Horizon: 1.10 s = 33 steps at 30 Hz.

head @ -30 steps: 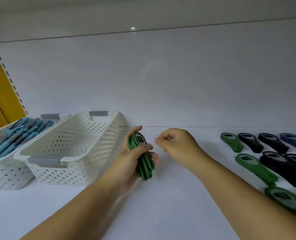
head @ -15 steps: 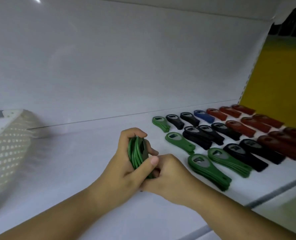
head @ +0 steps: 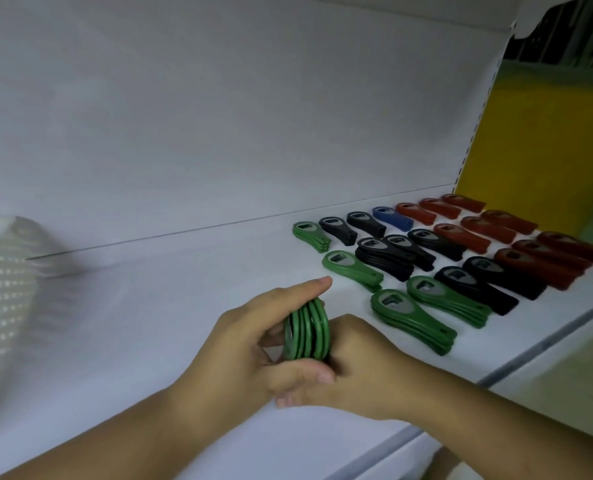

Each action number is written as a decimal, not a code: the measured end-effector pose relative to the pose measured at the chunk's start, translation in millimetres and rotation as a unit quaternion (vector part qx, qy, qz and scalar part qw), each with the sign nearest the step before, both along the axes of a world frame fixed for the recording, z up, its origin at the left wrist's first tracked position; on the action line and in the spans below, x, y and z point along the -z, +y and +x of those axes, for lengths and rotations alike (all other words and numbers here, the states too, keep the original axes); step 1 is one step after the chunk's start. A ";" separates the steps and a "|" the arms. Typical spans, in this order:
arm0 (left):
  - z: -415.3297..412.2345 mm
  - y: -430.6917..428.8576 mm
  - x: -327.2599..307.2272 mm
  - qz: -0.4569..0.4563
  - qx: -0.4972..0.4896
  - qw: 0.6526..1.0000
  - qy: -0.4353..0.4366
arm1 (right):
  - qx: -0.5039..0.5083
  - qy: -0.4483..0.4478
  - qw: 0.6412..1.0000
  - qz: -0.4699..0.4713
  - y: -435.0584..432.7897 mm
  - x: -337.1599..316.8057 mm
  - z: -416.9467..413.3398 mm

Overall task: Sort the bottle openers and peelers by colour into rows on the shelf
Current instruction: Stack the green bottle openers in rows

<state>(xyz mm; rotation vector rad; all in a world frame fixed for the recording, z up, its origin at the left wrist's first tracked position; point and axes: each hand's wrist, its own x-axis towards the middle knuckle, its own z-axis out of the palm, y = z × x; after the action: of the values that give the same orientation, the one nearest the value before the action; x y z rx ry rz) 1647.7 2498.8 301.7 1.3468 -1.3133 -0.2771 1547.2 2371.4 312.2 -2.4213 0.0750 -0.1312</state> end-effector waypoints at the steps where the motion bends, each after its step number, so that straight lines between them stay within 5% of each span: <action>1: 0.3 0.3 0.2 0.002 -0.003 1.000 0.002 | 0.004 -0.002 1.000 -0.004 2.2 -0.2 -0.2; 10: -6.1 5.5 -10.5 -0.066 -0.020 0.991 0.115 | -0.020 0.030 0.971 0.235 -4.2 -6.5 -0.9; 23: -3.2 2.9 -2.5 -0.008 -0.042 0.999 0.004 | -0.008 0.006 0.996 0.089 -9.9 -1.0 -2.8; 27: -0.6 1.9 -3.7 0.000 -0.029 0.993 0.118 | 0.028 0.030 0.996 0.079 -6.3 0.3 -1.3; 33: 7.1 -1.7 -8.5 -0.053 -0.045 0.961 0.267 | 0.000 0.108 0.965 0.241 -7.2 -21.2 7.4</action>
<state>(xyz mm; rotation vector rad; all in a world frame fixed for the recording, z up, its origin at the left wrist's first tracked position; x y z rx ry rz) 1654.8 2497.1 310.2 1.1315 -0.8014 -0.4634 1554.6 2364.2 333.4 -1.9398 0.1850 0.1395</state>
